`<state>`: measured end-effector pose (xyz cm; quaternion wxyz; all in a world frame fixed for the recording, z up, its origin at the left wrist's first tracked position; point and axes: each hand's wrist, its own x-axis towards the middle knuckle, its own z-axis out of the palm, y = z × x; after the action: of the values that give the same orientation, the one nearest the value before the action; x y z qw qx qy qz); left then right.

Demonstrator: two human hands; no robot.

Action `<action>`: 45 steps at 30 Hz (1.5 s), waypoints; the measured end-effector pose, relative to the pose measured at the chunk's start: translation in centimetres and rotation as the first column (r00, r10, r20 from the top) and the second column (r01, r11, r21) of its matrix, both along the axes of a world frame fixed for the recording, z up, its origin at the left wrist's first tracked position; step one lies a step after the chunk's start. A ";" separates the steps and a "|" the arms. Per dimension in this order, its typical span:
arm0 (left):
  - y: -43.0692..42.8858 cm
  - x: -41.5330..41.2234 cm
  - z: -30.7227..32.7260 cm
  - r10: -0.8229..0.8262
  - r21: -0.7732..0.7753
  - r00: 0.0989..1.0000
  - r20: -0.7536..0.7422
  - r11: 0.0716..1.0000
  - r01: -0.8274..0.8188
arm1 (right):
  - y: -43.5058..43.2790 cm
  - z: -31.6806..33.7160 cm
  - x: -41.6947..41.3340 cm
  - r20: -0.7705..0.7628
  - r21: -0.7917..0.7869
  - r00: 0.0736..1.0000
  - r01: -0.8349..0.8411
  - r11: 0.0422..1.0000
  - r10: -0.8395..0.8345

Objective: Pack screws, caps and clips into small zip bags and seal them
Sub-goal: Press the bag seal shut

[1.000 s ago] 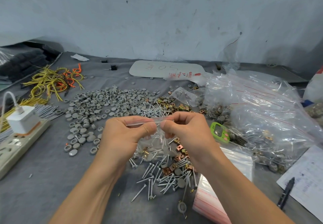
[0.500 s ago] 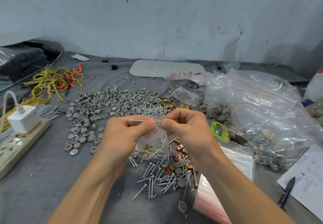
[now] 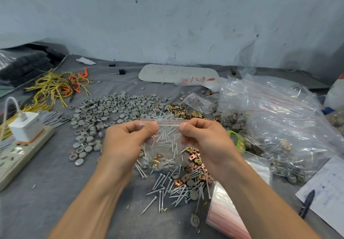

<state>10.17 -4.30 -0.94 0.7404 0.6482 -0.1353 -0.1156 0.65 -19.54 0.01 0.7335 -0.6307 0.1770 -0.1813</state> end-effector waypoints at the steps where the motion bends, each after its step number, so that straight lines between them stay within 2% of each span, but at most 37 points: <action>1: -0.1 0.0 0.0 0.004 -0.008 1.000 -0.001 1.000 -0.004 | 0.0 0.1 0.0 0.000 -0.008 1.000 -0.003 1.000 0.003; 5: -0.4 0.0 -0.1 0.030 0.001 0.999 0.029 1.000 -0.030 | 0.0 0.1 0.1 0.013 0.006 1.000 -0.005 1.000 0.005; 10: -0.3 -0.2 0.4 -0.010 -0.074 0.998 -0.059 0.997 0.005 | -0.6 0.0 0.1 0.015 0.065 0.999 -0.029 0.997 0.028; 13: -0.2 -0.2 0.6 0.030 -0.100 0.997 -0.072 0.994 -0.037 | -0.8 0.0 0.0 0.028 0.071 0.998 -0.051 0.996 0.049; 16: -0.2 -0.5 0.9 0.058 -0.102 0.997 -0.045 0.993 -0.062 | -0.9 0.1 0.0 0.023 0.032 0.999 -0.034 0.999 0.033; 21: -0.2 -0.5 0.9 -0.003 -0.098 1.000 -0.018 0.995 0.001 | -1.4 0.0 0.0 0.022 -0.018 0.999 -0.024 1.000 0.024; 25: 0.1 -0.3 0.8 0.053 -0.090 0.998 0.022 0.995 -0.051 | -1.5 -0.3 0.1 0.010 -0.059 1.000 -0.028 0.998 0.029; 28: -0.2 -0.5 0.8 0.065 -0.134 0.998 -0.001 0.989 -0.064 | -1.6 -0.4 0.0 0.012 -0.078 0.992 -0.124 0.989 0.125; 29: -0.4 -0.8 0.9 0.044 -0.175 0.998 -0.037 0.983 -0.050 | -1.6 -0.5 -0.1 -0.027 -0.109 0.976 -0.217 0.970 0.216; 31: -0.8 -1.2 1.1 -0.026 -0.247 0.994 -0.110 0.969 -0.002 | -1.2 -1.0 0.1 -0.232 -0.268 0.903 -0.417 0.869 0.362; 33: -1.0 -1.4 1.3 -0.099 -0.304 0.984 -0.149 0.951 0.050 | 0.1 -1.9 0.5 -0.399 -0.435 0.857 -0.489 0.756 0.326; 35: -1.1 -1.1 1.3 -0.090 -0.340 0.977 -0.195 0.940 0.019 | 1.1 -2.6 1.1 -0.399 -0.475 0.877 -0.446 0.759 0.267; 36: -0.9 -0.7 1.3 -0.053 -0.320 0.977 -0.206 0.947 -0.016 | 1.2 -2.6 1.1 -0.366 -0.429 0.891 -0.417 0.801 0.268; 38: -0.4 0.1 0.8 0.001 -0.167 0.987 -0.159 0.986 -0.028 | 0.7 -2.3 1.0 -0.290 -0.304 0.918 -0.356 0.884 0.270; 39: -0.1 0.2 0.6 -0.033 -0.043 0.993 -0.111 0.999 0.029 | 0.2 -2.1 0.9 -0.251 -0.260 0.932 -0.326 0.909 0.263; 41: 0.3 -0.2 0.2 -0.209 0.181 0.976 -0.054 0.960 0.216 | -0.5 -1.8 0.7 -0.197 -0.220 0.951 -0.278 0.935 0.237; 43: 0.3 -0.6 -0.1 -0.304 0.230 0.950 -0.075 0.922 0.313 | -0.8 -1.8 0.5 -0.186 -0.201 0.952 -0.281 0.938 0.245; 45: 0.2 -0.5 -0.3 -0.259 0.216 0.961 -0.096 0.937 0.274 | -0.8 -1.8 0.4 -0.189 -0.211 0.943 -0.312 0.926 0.274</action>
<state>9.69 -4.12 -1.22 0.6428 0.7003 -0.1832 -0.2508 1.03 -20.31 -1.79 0.6552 -0.7457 0.1145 -0.0394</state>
